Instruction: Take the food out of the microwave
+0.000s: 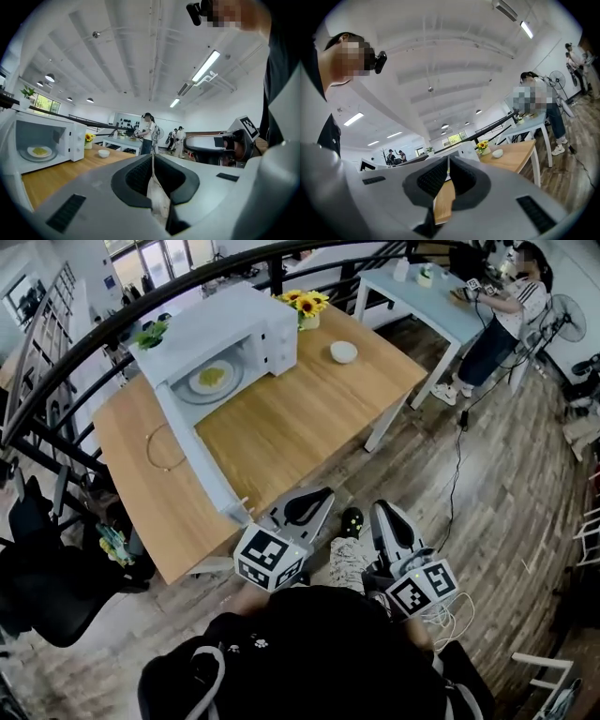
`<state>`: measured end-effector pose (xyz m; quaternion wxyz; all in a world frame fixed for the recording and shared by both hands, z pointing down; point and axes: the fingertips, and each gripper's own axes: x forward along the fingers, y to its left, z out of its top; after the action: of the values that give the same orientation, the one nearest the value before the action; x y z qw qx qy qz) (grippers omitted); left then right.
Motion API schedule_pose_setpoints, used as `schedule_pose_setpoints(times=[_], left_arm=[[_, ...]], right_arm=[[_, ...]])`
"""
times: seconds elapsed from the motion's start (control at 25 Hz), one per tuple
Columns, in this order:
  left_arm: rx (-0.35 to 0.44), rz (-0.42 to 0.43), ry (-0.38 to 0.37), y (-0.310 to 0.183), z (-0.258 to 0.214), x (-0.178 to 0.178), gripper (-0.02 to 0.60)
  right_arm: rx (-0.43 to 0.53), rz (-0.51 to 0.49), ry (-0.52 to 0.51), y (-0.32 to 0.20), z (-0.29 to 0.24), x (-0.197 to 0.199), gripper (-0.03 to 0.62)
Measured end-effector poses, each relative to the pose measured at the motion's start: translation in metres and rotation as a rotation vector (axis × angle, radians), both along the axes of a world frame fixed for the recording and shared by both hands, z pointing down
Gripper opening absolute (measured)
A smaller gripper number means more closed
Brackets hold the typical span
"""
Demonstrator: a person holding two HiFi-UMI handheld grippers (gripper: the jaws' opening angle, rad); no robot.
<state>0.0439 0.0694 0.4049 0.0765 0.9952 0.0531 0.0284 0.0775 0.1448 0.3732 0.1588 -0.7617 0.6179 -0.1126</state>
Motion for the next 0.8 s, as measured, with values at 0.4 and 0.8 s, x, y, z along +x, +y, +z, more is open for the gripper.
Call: schedule_pose_setpoints(times=[0.4, 0.8], left_arm=[[0.007, -0.29, -0.037, -0.075, 0.004, -0.004, 0.023], [0.015, -0.456, -0.065, -0.119, 0.003, 0.036, 0.023]], right_arm=[[0.033, -0.299, 0.001, -0.093, -0.006, 0.017, 0.015], [0.034, -0.447, -0.051, -0.142, 0.0, 0.072, 0.016]])
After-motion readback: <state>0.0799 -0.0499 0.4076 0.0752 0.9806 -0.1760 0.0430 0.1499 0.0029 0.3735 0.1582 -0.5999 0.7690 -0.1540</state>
